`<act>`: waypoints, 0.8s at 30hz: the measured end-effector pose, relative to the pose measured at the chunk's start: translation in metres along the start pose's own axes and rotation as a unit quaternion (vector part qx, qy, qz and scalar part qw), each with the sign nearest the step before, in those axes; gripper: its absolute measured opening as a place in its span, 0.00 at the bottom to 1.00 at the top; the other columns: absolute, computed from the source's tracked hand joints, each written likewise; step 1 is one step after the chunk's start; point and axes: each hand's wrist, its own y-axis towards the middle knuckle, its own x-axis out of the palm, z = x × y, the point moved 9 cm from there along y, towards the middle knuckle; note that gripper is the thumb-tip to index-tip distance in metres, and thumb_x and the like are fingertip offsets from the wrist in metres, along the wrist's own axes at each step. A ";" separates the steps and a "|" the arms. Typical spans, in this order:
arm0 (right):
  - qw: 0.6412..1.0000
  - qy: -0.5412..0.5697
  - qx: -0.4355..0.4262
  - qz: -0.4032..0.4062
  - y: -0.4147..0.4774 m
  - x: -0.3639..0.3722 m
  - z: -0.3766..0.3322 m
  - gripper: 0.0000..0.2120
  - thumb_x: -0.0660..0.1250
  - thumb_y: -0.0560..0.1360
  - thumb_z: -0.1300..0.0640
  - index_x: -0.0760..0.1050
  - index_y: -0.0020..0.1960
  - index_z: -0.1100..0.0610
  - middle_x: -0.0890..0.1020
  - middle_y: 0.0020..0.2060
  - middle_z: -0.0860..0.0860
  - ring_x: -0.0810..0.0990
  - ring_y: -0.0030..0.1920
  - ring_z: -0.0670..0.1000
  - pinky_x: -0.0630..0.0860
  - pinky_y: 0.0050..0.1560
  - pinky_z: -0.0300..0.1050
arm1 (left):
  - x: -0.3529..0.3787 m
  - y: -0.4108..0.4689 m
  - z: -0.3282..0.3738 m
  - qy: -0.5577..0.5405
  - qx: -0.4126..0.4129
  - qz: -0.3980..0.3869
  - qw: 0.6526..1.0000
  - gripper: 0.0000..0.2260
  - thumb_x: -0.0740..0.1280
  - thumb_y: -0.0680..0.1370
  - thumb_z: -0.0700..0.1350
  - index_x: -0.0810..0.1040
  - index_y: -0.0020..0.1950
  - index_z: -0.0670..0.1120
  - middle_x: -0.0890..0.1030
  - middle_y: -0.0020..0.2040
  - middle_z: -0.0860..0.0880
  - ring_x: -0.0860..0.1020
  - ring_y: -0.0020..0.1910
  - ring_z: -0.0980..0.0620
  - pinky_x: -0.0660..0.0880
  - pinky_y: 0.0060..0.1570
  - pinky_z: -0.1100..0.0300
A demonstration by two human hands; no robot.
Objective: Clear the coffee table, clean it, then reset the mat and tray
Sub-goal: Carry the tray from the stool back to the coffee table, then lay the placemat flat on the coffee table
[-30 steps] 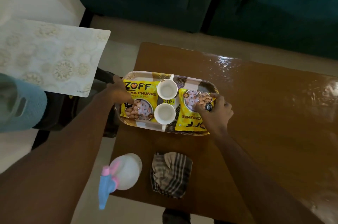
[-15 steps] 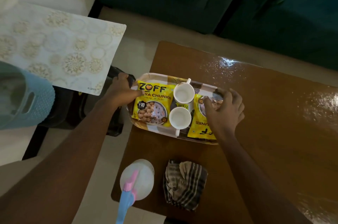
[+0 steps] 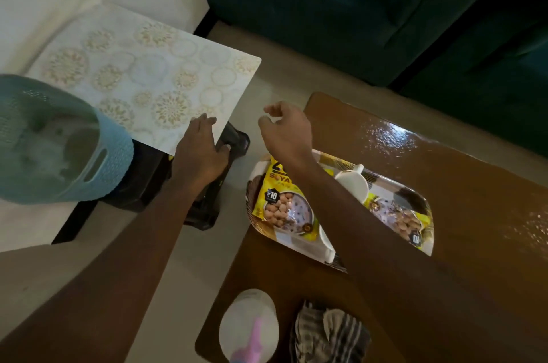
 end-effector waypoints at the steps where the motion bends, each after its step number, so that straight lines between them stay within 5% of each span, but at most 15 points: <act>1: 1.000 0.013 0.025 -0.011 0.008 0.014 -0.001 0.13 0.67 0.76 0.57 0.78 0.60 0.57 0.80 0.57 0.51 0.77 0.58 0.49 0.70 0.53 0.40 | -0.001 0.003 -0.006 0.007 -0.001 0.002 1.000 0.29 0.68 0.78 0.47 0.62 0.76 0.43 0.60 0.78 0.43 0.56 0.77 0.44 0.58 0.73 0.47; 6: 0.972 0.096 0.201 -0.081 0.036 0.078 0.026 0.18 0.64 0.78 0.60 0.70 0.67 0.62 0.73 0.54 0.51 0.72 0.52 0.49 0.74 0.55 0.46 | -0.005 0.012 -0.028 0.014 -0.006 0.001 1.000 0.30 0.67 0.78 0.47 0.60 0.76 0.43 0.59 0.78 0.43 0.55 0.78 0.45 0.58 0.73 0.48; 10: 0.932 0.182 0.286 -0.126 0.045 0.126 0.042 0.12 0.67 0.79 0.59 0.74 0.59 0.66 0.75 0.43 0.55 0.74 0.42 0.52 0.73 0.42 0.48 | -0.004 0.016 -0.048 0.030 -0.015 0.001 0.999 0.32 0.67 0.78 0.49 0.58 0.77 0.43 0.56 0.79 0.44 0.51 0.79 0.45 0.55 0.74 0.47; 16: 0.899 0.294 0.284 -0.155 0.049 0.147 0.043 0.11 0.64 0.81 0.62 0.75 0.63 0.61 0.82 0.56 0.57 0.82 0.54 0.57 0.82 0.42 0.49 | -0.008 0.010 -0.047 -0.004 0.024 0.001 1.000 0.43 0.75 0.70 0.57 0.56 0.78 0.44 0.55 0.80 0.46 0.50 0.79 0.46 0.54 0.74 0.47; 21: 0.898 0.350 0.244 -0.105 0.051 0.120 0.036 0.14 0.57 0.81 0.68 0.68 0.64 0.55 0.80 0.55 0.56 0.82 0.48 0.55 0.82 0.37 0.52 | -0.014 0.000 -0.033 -0.003 0.064 -0.017 0.998 0.50 0.77 0.66 0.60 0.55 0.79 0.46 0.53 0.80 0.49 0.50 0.79 0.49 0.54 0.75 0.46; 24: 0.914 0.339 0.215 -0.065 0.052 0.086 0.035 0.16 0.55 0.78 0.71 0.69 0.58 0.53 0.80 0.54 0.55 0.82 0.49 0.56 0.83 0.44 0.57 | -0.016 -0.009 -0.018 0.034 0.094 -0.048 0.994 0.52 0.77 0.65 0.61 0.53 0.79 0.46 0.51 0.80 0.49 0.49 0.79 0.49 0.53 0.75 0.47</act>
